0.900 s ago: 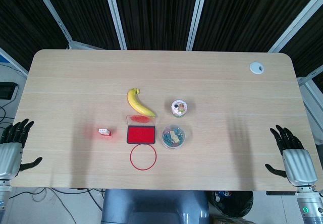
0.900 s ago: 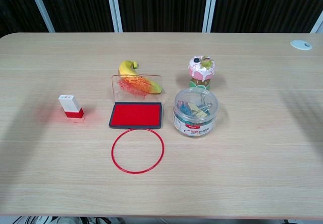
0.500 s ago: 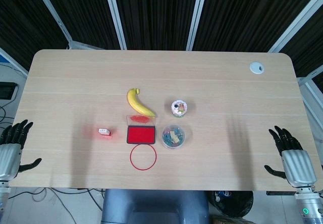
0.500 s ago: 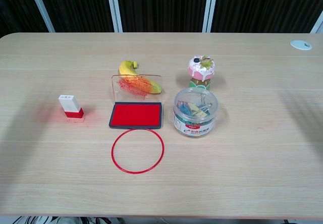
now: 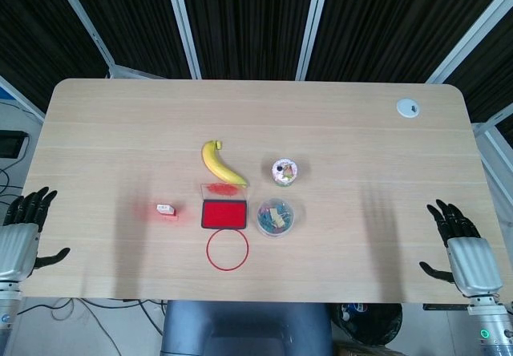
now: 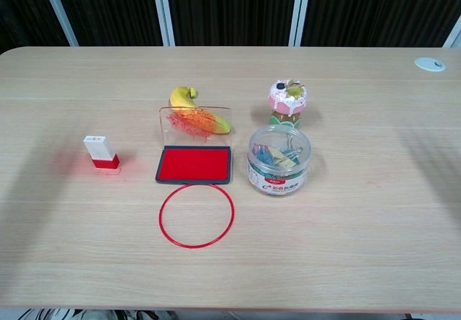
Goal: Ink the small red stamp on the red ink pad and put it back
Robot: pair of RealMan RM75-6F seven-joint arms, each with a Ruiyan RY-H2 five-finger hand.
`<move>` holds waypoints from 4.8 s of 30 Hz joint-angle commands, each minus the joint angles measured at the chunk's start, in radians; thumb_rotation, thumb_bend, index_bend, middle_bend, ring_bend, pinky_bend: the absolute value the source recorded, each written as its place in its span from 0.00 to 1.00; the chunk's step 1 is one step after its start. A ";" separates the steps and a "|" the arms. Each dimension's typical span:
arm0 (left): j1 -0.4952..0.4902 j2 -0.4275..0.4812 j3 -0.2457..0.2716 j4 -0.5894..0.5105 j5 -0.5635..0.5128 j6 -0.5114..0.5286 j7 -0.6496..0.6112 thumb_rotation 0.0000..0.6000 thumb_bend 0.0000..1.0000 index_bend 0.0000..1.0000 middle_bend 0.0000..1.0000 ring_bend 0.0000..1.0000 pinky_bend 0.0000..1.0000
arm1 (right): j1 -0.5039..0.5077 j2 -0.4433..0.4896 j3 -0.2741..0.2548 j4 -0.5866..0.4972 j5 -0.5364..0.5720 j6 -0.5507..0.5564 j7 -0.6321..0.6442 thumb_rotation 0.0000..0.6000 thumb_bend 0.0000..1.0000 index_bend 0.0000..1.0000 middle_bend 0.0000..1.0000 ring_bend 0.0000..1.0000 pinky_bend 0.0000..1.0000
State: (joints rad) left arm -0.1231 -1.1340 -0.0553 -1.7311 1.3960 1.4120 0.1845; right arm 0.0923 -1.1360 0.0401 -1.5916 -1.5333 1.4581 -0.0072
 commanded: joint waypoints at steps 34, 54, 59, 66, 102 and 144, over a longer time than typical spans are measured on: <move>-0.419 -0.320 -0.115 0.176 -0.325 -0.390 0.378 1.00 0.17 0.32 0.34 0.22 0.31 | 0.004 0.020 0.003 -0.025 0.032 -0.033 0.047 1.00 0.09 0.00 0.00 0.00 0.18; -0.512 -0.443 -0.086 0.261 -0.414 -0.415 0.469 1.00 0.24 0.41 0.41 0.22 0.31 | 0.006 0.024 0.006 -0.033 0.035 -0.036 0.061 1.00 0.10 0.00 0.00 0.00 0.18; -0.518 -0.448 -0.077 0.269 -0.421 -0.413 0.468 1.00 0.27 0.43 0.42 0.22 0.31 | 0.007 0.024 0.006 -0.035 0.035 -0.036 0.061 1.00 0.10 0.00 0.00 0.00 0.18; -0.524 -0.450 -0.065 0.278 -0.426 -0.413 0.462 1.00 0.30 0.44 0.43 0.23 0.31 | 0.007 0.024 0.006 -0.040 0.036 -0.037 0.060 1.00 0.10 0.00 0.00 0.00 0.18; -0.537 -0.465 -0.038 0.297 -0.394 -0.380 0.429 1.00 0.49 0.62 0.62 0.43 0.52 | 0.005 0.025 0.005 -0.043 0.040 -0.038 0.065 1.00 0.11 0.00 0.00 0.00 0.18; -0.688 -0.700 -0.143 0.282 -0.502 -0.293 0.728 1.00 0.54 0.73 0.74 0.57 0.64 | 0.007 0.029 0.006 -0.046 0.049 -0.051 0.086 1.00 0.11 0.00 0.00 0.00 0.18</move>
State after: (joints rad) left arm -0.8061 -1.8289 -0.1954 -1.4510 0.8996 1.1217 0.9092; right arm 0.0990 -1.1073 0.0458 -1.6372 -1.4844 1.4075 0.0788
